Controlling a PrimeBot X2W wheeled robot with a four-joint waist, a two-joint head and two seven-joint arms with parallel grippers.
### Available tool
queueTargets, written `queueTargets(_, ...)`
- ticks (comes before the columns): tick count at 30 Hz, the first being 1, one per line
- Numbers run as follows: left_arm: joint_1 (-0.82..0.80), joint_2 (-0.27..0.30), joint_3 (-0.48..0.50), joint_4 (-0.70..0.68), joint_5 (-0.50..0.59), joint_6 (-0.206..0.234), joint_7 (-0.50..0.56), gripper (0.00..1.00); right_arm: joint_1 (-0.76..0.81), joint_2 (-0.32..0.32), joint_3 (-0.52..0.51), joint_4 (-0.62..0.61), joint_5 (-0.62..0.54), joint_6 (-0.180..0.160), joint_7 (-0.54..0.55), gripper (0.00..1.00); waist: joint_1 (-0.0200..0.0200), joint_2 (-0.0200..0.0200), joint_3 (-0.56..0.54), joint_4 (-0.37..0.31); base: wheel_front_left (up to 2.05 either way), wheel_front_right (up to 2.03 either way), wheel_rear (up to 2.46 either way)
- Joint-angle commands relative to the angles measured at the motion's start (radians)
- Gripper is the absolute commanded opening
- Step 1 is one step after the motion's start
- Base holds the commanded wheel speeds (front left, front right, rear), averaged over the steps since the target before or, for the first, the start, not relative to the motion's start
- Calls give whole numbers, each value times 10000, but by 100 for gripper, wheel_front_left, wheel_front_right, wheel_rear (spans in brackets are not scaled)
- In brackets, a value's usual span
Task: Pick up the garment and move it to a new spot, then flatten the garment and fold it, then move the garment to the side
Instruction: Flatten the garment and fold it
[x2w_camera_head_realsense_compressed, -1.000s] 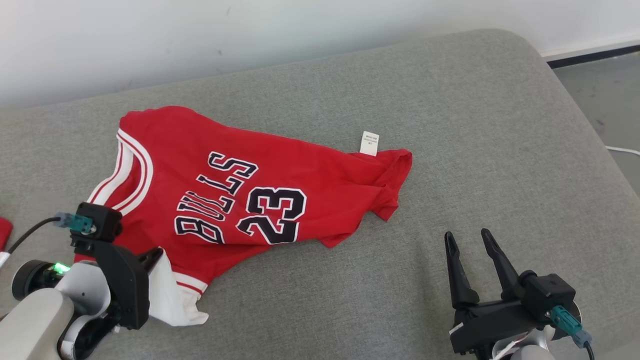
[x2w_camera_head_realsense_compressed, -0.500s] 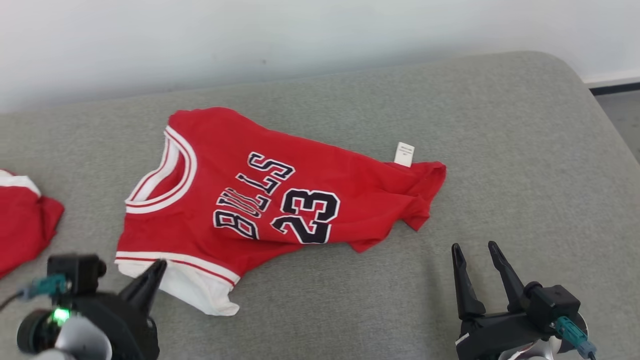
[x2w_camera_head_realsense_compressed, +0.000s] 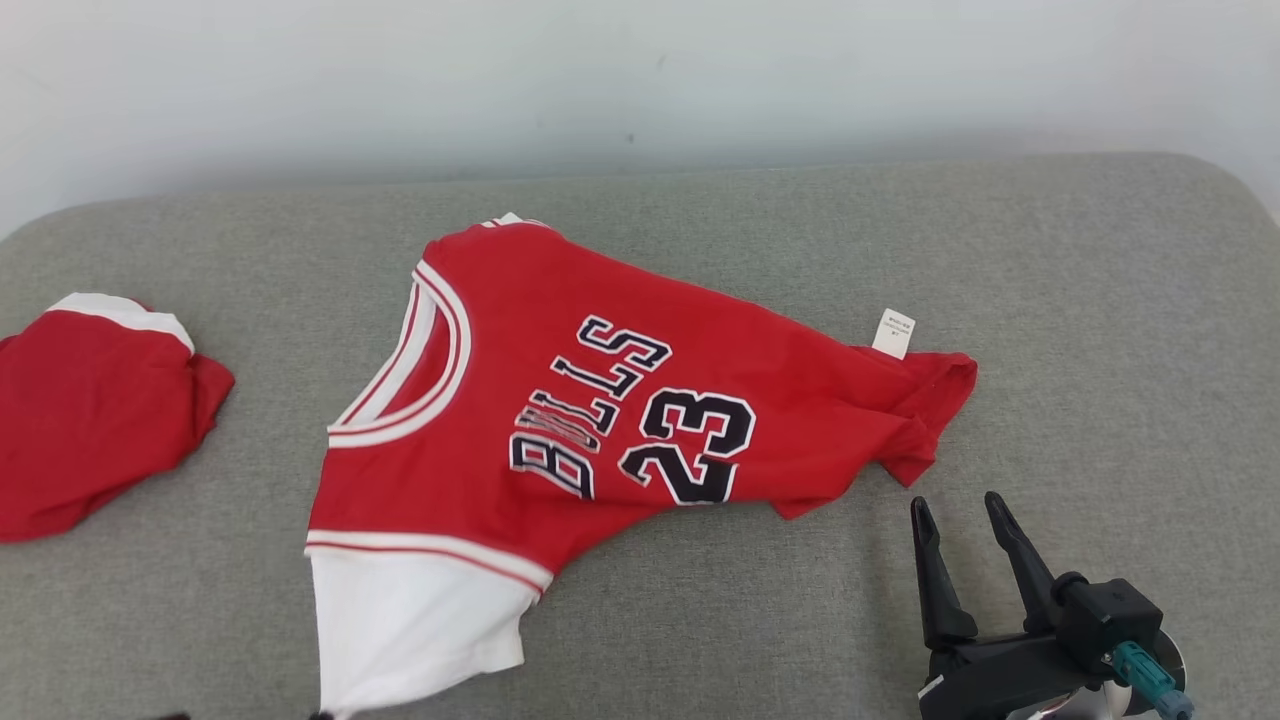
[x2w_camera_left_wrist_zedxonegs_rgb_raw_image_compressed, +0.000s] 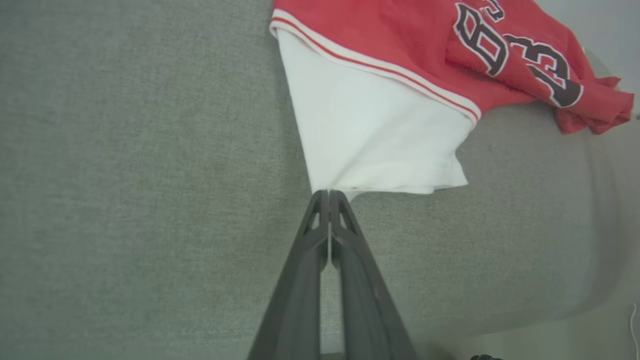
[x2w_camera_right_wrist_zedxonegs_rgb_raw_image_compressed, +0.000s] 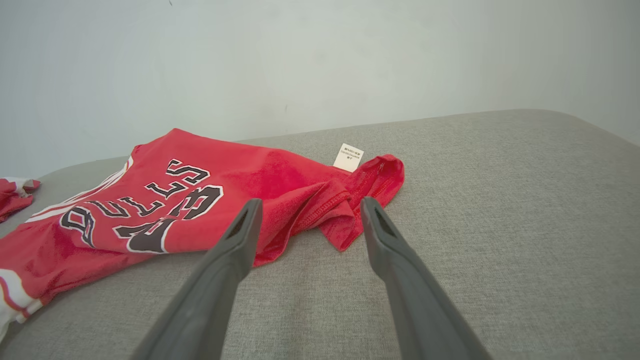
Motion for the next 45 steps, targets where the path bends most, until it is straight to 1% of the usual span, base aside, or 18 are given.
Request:
queueTargets(1,383,-61,115,123,-206,112,-157,0,114,-1,-29,1,-79,-22,-5,100,1,0,-46,108,0,0,0)
queueTargets(4,886,-172,131,169,-408,197,-262,0,180,-3,-43,8,-107,-22,-5,100,1,0,-67,159,0,0,0)
queueTargets(9,1141,-248,28,417,-430,192,-345,0,150,-3,-41,65,-136,-22,-3,100,1,0,-84,218,0,0,0)
queueTargets(10,1069,-273,45,401,-345,161,-453,47,135,-3,-26,84,-136,-22,-5,100,1,0,-97,222,0,0,0)
queueTargets(11,985,-337,94,387,-315,112,-601,100,121,-3,-24,97,-131,-22,-5,100,1,0,-123,224,0,0,0)
queueTargets(16,591,-463,331,386,3,-84,-1387,100,123,-3,23,149,-127,-22,-5,100,1,0,-275,154,0,0,0)
queueTargets(21,197,-660,652,574,754,-69,-2357,100,205,-1,55,187,-142,-22,-5,100,1,0,-470,-28,0,0,0)
queueTargets(22,164,-794,767,611,853,-47,-2461,100,215,-3,43,205,-137,-22,-5,100,1,0,-506,-72,0,0,0)
queueTargets(24,23,-906,978,660,1275,-94,-2584,100,227,-3,32,232,-149,-22,-5,100,1,0,-570,-177,0,0,0)
queueTargets(26,-30,-1005,1105,689,1446,-108,-2618,100,239,-1,22,236,-151,-22,-5,100,1,0,-598,-223,0,0,0)
queueTargets(29,-207,-1433,1695,624,2254,-188,-2648,100,322,-3,34,230,-186,-22,-3,100,1,0,-674,-347,0,0,0)
queueTargets(35,-191,-2523,3131,392,4440,-555,-2639,100,381,-3,-7,164,-245,-22,-5,100,1,0,-756,-550,0,0,0)
queueTargets(36,-90,-2920,3565,311,5086,-759,-2638,100,392,-1,-7,169,-252,-22,-5,100,1,0,-778,-611,0,0,0)
queueTargets(39,21,-3552,4265,222,5759,-1099,-2638,100,428,-1,-43,146,-253,-22,-3,100,1,0,-788,-667,0,0,0)
queueTargets(45,80,-4474,5519,345,6876,-1965,-2637,100,442,-1,-39,186,-183,-22,-3,100,1,0,-748,-760,0,0,0)
